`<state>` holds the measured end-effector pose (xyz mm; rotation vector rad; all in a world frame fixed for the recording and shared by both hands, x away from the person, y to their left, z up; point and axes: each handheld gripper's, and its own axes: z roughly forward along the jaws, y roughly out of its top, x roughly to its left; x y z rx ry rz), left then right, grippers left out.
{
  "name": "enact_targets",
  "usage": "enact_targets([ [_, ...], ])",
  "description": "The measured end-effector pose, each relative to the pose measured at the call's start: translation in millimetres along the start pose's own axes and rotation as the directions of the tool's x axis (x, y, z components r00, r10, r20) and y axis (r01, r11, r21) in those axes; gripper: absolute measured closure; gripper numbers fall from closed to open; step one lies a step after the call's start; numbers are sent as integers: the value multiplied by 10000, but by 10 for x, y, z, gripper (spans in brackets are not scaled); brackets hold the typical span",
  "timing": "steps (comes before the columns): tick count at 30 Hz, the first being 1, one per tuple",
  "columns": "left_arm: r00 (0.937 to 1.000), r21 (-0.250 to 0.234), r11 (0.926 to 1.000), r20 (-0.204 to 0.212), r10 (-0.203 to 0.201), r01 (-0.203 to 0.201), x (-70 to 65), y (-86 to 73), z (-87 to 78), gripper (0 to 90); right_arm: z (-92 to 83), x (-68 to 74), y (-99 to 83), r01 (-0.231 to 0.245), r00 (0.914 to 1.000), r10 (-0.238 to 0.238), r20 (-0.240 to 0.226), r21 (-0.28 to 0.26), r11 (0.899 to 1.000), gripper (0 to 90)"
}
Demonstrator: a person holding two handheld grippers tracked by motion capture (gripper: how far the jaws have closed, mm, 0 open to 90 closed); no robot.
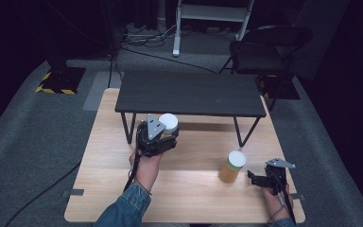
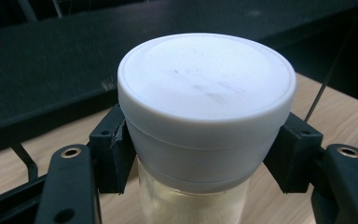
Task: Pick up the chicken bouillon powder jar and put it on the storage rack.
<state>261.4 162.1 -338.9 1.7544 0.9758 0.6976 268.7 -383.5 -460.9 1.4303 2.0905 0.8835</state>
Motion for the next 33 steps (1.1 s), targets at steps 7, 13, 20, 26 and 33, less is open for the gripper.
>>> enact_targets([
  [7,9999,-249,9997,-139,-48,44,41,244,-105,339,0,0,0,2,10000,-2,1,0,10000,43],
  [13,9999,-467,9989,-158,-47,39,135,452,-156,339,0,0,0,2,10000,-2,3,1,10000,43],
  [20,9998,-894,9960,-176,-40,24,252,717,-187,339,1,-1,1,18,10000,-18,4,1,10000,43],
  [26,9998,-1099,9939,-198,-73,50,392,904,-90,338,3,0,3,16,10000,-16,7,2,10000,43],
  [33,9991,-1201,9927,-371,-193,148,566,974,98,338,4,-1,5,23,10000,-23,4,4,10000,43],
])
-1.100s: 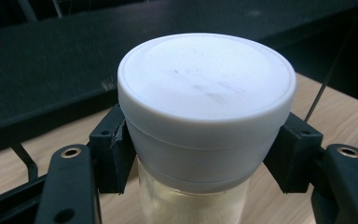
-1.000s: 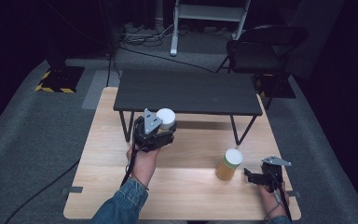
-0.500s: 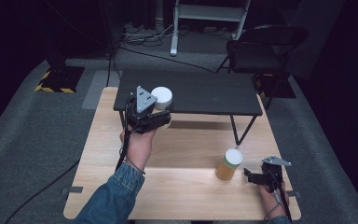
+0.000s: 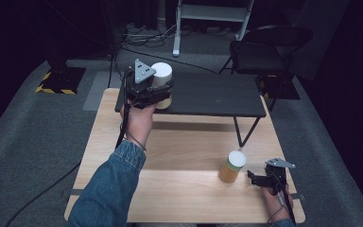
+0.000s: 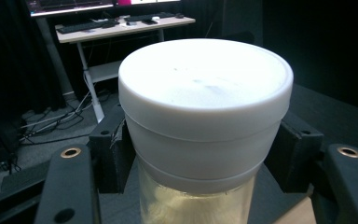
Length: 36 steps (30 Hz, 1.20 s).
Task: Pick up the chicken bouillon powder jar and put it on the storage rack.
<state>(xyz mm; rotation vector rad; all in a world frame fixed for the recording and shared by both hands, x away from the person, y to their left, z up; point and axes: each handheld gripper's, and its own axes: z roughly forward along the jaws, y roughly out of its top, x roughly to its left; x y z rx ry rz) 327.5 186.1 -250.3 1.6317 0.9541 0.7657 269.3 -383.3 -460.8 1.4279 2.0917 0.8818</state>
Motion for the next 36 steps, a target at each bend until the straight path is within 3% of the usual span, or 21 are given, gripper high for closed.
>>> enact_targets([
  [4,9998,250,9997,-185,63,-59,32,-5,112,338,0,0,0,0,10000,0,1,1,10000,44],
  [10,9996,598,9980,-174,-201,211,78,-48,237,338,0,0,0,-1,10000,1,-1,1,10000,43],
  [16,9983,314,9994,-573,135,-117,-17,-106,245,323,0,0,0,-2,10000,2,-1,0,10000,43],
  [18,9975,84,9999,-690,123,-117,-38,-120,212,220,0,0,0,-2,10000,2,-1,-1,10000,43],
  [22,9981,87,9999,-598,126,-121,-34,-113,127,152,0,0,0,0,10000,0,-2,0,10000,44],
  [36,9994,226,9996,-301,170,-163,-53,-299,-292,152,1,-1,0,3,10000,-3,-5,-1,10000,44],
])
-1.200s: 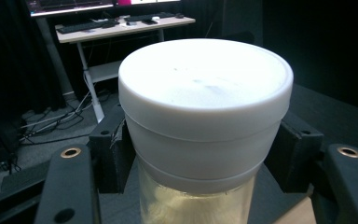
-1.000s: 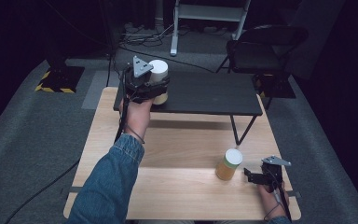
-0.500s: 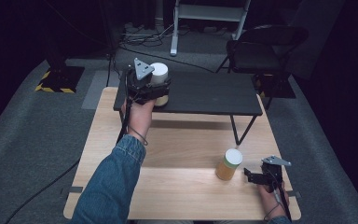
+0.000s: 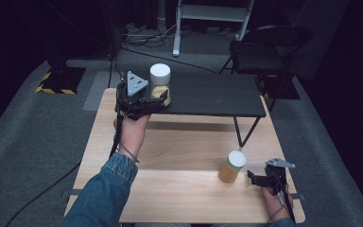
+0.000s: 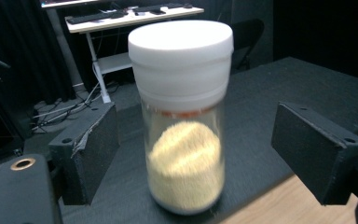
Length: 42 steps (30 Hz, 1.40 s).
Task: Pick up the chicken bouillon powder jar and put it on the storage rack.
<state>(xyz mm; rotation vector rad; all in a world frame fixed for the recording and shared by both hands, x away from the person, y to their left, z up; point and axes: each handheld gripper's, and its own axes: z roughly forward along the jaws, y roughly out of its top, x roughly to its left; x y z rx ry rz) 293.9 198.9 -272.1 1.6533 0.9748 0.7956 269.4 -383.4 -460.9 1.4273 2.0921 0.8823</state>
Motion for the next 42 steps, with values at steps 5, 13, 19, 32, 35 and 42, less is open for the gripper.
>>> enact_targets([
  [5,9999,37,10000,109,25,-25,-26,-85,-111,152,0,0,0,1,10000,-1,0,0,10000,43],
  [13,9987,351,9981,50,514,-515,-132,-291,-260,152,0,0,0,1,10000,-1,1,1,10000,44],
  [19,9985,581,9968,42,550,-551,-204,-531,-331,152,0,0,0,2,10000,-2,-2,1,10000,43],
  [32,9998,1328,9909,50,217,-222,-268,-1025,-299,160,0,0,0,1,10000,-1,-2,1,10000,43],
  [35,9998,1606,9868,68,212,-221,-281,-1141,-270,178,0,0,0,0,10000,0,-2,2,10000,44],
  [42,10000,1816,9834,-17,-16,19,-303,-1389,-260,176,0,0,0,1,10000,-1,-2,2,10000,43],
])
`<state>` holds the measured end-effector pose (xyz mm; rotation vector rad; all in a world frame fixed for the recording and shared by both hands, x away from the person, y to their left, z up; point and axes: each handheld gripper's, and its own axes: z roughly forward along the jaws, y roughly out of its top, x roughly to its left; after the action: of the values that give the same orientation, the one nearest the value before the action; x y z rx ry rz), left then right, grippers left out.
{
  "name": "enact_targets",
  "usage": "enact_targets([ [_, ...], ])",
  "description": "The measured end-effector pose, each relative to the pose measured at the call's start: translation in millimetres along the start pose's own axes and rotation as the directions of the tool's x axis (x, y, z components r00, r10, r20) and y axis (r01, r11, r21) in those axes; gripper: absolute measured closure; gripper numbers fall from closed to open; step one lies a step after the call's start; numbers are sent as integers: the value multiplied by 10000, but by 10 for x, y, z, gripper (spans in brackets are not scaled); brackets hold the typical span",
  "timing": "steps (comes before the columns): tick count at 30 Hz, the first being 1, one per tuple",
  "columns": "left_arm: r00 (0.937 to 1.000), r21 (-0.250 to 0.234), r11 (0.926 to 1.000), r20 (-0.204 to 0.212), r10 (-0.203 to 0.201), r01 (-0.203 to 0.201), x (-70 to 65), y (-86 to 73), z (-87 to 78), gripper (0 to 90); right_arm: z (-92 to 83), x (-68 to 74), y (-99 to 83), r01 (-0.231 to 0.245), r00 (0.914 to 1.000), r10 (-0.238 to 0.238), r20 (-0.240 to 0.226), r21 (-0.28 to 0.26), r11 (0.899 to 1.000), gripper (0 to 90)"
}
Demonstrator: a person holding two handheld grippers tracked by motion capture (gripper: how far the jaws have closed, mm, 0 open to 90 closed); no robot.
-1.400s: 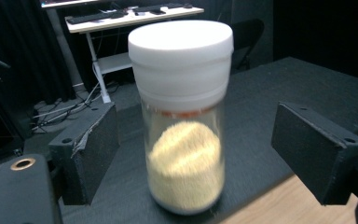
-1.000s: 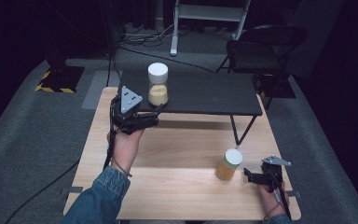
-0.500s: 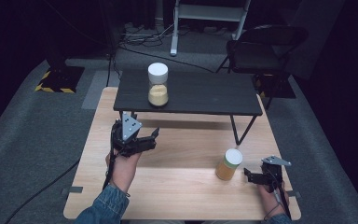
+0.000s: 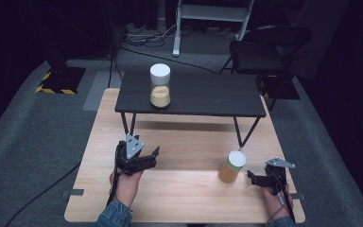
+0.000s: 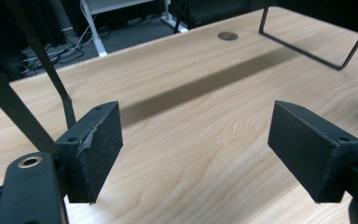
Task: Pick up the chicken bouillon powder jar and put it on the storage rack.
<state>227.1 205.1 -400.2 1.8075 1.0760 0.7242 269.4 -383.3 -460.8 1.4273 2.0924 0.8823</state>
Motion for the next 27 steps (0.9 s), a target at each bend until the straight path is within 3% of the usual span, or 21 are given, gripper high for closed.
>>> enact_targets([
  [7,10000,526,9986,-26,50,-48,-1,-200,94,171,0,0,0,1,10000,-1,0,2,10000,43],
  [11,9998,912,9957,-132,-155,166,13,-273,193,169,2,-6,2,17,10000,-17,-29,-1,10000,43],
  [15,9994,1316,9910,-274,-196,230,7,-311,277,166,3,-7,3,21,10000,-21,-33,0,10000,43],
  [19,9980,1607,9854,-381,-505,560,8,-382,357,160,4,-9,3,35,10000,-35,-40,-4,10000,43],
  [27,9973,2231,9730,-566,-469,584,-31,-399,440,133,4,-9,3,29,10000,-30,-41,-2,10000,43],
])
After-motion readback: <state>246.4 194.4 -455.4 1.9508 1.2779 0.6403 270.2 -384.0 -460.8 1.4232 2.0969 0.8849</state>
